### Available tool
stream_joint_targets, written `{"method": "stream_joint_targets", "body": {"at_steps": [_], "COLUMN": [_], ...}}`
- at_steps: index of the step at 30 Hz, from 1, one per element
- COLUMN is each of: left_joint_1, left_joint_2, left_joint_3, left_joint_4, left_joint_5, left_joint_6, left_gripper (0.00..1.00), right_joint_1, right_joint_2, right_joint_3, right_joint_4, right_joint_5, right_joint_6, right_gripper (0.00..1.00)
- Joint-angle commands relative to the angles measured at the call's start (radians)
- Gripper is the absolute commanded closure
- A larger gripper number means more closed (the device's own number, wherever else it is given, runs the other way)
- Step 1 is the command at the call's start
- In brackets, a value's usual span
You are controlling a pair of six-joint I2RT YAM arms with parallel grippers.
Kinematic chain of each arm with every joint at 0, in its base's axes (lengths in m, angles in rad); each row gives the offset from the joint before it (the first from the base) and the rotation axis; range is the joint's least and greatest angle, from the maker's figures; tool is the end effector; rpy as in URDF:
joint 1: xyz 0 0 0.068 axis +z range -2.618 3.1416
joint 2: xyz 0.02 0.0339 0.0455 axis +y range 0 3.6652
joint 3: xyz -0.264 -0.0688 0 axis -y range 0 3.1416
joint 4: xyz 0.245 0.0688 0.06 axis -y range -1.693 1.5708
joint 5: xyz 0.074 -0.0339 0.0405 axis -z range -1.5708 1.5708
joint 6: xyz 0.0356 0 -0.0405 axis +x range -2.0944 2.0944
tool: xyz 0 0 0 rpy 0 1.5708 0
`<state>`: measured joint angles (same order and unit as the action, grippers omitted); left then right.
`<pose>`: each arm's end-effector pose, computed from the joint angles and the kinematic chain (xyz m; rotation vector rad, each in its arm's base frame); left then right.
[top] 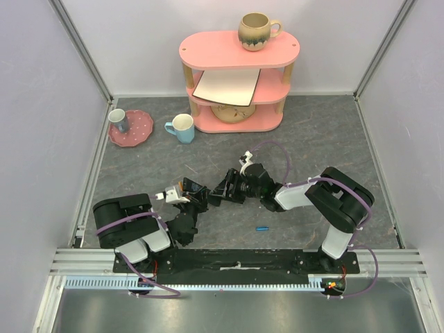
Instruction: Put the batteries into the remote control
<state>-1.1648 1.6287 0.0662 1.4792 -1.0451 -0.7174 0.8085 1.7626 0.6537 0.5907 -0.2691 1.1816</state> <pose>0.1029 -0.1613 0.1249 -0.4284 1.5878 -0.5876 0.2192 0.2433 0.1264 0.2629 2.4229 1.3630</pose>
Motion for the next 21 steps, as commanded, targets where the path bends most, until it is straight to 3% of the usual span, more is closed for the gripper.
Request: {"method": "stream_joint_targets", "body": {"at_steps": [1, 21], "left_joint_1": [-0.018, -0.018], "left_joint_2": [0.017, 0.010], "left_joint_3": [-0.095, -0.100], "left_joint_4": [0.138, 0.138], "left_joint_5": [0.008, -0.010], "left_joint_6": [0.093, 0.116], "left_gripper": [0.98, 0.98], "right_joint_1": [0.009, 0.003], "right_joint_2": [0.011, -0.018], "right_joint_3": [0.009, -0.011], "right_joint_4": [-0.058, -0.057], "right_joint_5": [0.010, 0.011], "right_joint_6": [-0.022, -0.017], "right_gripper": [0.29, 0.29]}}
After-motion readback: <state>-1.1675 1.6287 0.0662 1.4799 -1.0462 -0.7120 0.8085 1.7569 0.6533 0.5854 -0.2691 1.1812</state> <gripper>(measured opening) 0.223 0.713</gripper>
